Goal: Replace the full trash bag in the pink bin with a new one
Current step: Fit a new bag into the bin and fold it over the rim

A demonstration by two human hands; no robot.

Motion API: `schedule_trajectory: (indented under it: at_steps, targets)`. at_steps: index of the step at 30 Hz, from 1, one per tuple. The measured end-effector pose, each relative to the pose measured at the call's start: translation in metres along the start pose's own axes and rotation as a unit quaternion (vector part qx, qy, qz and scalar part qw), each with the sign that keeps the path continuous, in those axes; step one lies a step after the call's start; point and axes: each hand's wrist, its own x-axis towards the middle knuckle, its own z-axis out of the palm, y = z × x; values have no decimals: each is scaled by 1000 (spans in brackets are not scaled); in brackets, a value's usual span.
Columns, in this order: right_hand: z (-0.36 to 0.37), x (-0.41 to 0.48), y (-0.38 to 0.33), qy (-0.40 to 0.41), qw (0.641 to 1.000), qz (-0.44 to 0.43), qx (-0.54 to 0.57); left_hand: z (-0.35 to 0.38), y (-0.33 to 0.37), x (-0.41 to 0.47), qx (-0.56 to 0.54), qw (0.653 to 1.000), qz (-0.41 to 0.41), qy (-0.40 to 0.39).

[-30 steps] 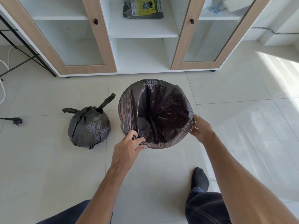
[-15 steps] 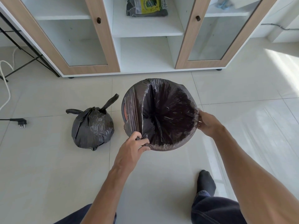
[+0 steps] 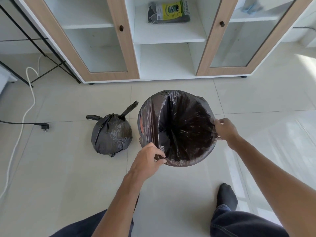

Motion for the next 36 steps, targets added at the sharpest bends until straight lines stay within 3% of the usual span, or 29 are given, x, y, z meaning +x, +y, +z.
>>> schedule_trajectory:
  at_steps: [2, 4, 9, 19, 27, 32, 36]
  targets:
    - [2, -15, -5, -7, 981, -93, -168, -16, 7, 5, -3, 1000, -10, -11]
    - [4, -27, -4, -26, 961, -136, -239, -37, 9, 18, -11, 999, -38, 10]
    - [2, -45, 7, -77, 964, -89, -237, -73, -1, 44, 15, 985, -123, 117]
    - [0, -31, -14, -102, 924, -96, -356, -49, -2, 63, 52, 963, -220, 148]
    - [5, -38, -9, -31, 928, -104, -357, -56, -11, 68, -100, 929, -308, 179]
    - [12, -39, -12, -52, 943, -75, -320, -53, -15, 68, -117, 912, -333, 211]
    - [13, -41, -14, -75, 953, -64, -285, -49, -14, 73, -215, 870, -387, 217]
